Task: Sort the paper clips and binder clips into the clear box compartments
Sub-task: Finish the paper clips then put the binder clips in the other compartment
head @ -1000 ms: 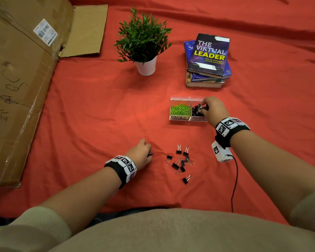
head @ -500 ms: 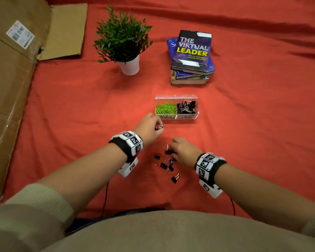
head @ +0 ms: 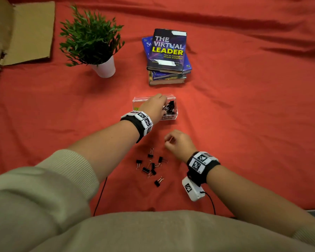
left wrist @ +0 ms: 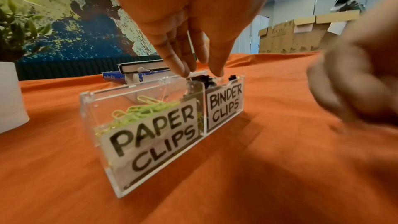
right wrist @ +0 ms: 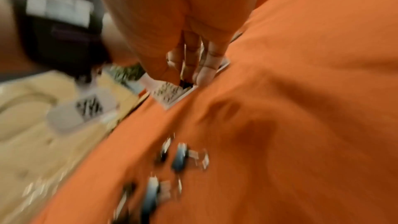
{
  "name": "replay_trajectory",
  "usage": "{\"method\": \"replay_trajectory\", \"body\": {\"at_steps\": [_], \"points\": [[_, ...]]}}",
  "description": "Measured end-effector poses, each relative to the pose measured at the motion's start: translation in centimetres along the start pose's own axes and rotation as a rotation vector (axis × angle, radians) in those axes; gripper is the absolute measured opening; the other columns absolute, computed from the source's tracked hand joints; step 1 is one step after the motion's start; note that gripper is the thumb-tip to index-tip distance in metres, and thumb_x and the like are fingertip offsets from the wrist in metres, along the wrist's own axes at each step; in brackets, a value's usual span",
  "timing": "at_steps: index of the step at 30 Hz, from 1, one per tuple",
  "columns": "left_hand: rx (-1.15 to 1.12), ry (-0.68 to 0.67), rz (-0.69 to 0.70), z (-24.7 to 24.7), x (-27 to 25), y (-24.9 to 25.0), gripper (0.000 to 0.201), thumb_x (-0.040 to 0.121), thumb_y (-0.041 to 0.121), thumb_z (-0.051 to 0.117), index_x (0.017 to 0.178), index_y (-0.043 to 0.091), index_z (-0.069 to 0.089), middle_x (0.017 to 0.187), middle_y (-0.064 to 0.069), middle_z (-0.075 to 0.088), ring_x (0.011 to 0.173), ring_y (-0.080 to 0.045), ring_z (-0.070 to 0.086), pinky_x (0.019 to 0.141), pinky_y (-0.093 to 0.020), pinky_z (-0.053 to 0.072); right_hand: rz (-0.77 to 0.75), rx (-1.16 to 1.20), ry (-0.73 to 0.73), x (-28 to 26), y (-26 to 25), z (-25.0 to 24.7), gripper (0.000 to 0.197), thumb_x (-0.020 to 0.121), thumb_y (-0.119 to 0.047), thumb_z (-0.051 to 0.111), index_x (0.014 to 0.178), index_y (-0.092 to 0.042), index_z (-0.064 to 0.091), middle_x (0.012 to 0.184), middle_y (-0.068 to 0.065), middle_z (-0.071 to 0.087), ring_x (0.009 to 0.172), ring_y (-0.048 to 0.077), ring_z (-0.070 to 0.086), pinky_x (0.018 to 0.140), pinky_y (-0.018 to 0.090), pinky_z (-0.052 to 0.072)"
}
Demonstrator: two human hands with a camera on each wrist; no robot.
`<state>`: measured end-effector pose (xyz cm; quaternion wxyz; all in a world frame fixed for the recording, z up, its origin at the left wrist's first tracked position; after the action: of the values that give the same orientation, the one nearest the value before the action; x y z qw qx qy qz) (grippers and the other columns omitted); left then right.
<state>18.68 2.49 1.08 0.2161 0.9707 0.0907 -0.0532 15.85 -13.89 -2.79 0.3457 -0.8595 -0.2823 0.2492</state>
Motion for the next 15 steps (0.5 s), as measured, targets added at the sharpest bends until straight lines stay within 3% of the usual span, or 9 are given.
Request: {"method": "replay_trajectory", "body": {"at_steps": [3,6,8,11,15], "points": [[0.04,0.04,-0.006,0.5,0.0,-0.6,0.023,0.085,0.021,0.066,0.103,0.01,0.057,0.109,-0.008,0.057,0.107,-0.026,0.048,0.09,-0.034,0.038,0.07,0.116,0.17,2.1,0.0,-3.4,0.009,0.076,-0.005,0.065,0.08,-0.011,0.069,0.086,0.005,0.068,0.07,0.013,0.056,0.069,0.023,0.045],[0.095,0.038,0.004,1.1,-0.3,-0.8,0.021,0.092,0.022,0.057,0.109,0.011,0.063,0.115,-0.005,0.06,0.117,-0.026,0.044,0.095,-0.034,0.037,0.06,0.061,0.227,5.0,-0.7,-6.1,0.009,0.078,-0.007,0.064,0.084,-0.01,0.07,0.088,0.005,0.068,0.071,0.013,0.057,0.071,0.026,0.048],[0.146,0.06,0.047,1.3,-0.9,-0.7,0.025,0.093,0.016,0.051,0.112,0.011,0.066,0.113,-0.004,0.063,0.115,-0.028,0.046,0.095,-0.032,0.035,0.049,0.022,0.227,6.8,-1.2,-7.0,0.01,0.079,-0.008,0.063,0.085,-0.011,0.07,0.09,0.006,0.068,0.073,0.014,0.058,0.073,0.027,0.05],[0.196,0.134,0.139,1.0,-1.7,-0.5,0.024,0.084,0.009,0.057,0.104,0.007,0.071,0.1,-0.009,0.068,0.099,-0.032,0.054,0.088,-0.03,0.035,0.045,-0.053,0.189,8.8,-1.8,-7.2,0.013,0.078,-0.007,0.06,0.087,-0.009,0.069,0.09,0.01,0.068,0.077,0.02,0.061,0.073,0.026,0.047],[0.078,0.078,0.066,0.8,-3.5,-0.8,0.028,0.087,0.017,0.053,0.113,0.012,0.062,0.111,-0.008,0.058,0.109,-0.029,0.048,0.093,-0.038,0.04,-0.014,-0.257,0.048,9.7,-2.0,-6.3,0.02,0.079,-0.002,0.055,0.093,-0.003,0.07,0.098,0.017,0.068,0.094,0.031,0.06,0.083,0.03,0.043]]}}
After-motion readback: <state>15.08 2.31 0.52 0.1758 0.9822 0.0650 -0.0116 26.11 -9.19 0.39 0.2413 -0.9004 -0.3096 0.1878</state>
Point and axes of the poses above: each hand's wrist, its own x-axis towards the middle knuckle, its own z-axis out of the palm, y = z × x, the point moved 2 cm from there along x, towards the middle knuckle
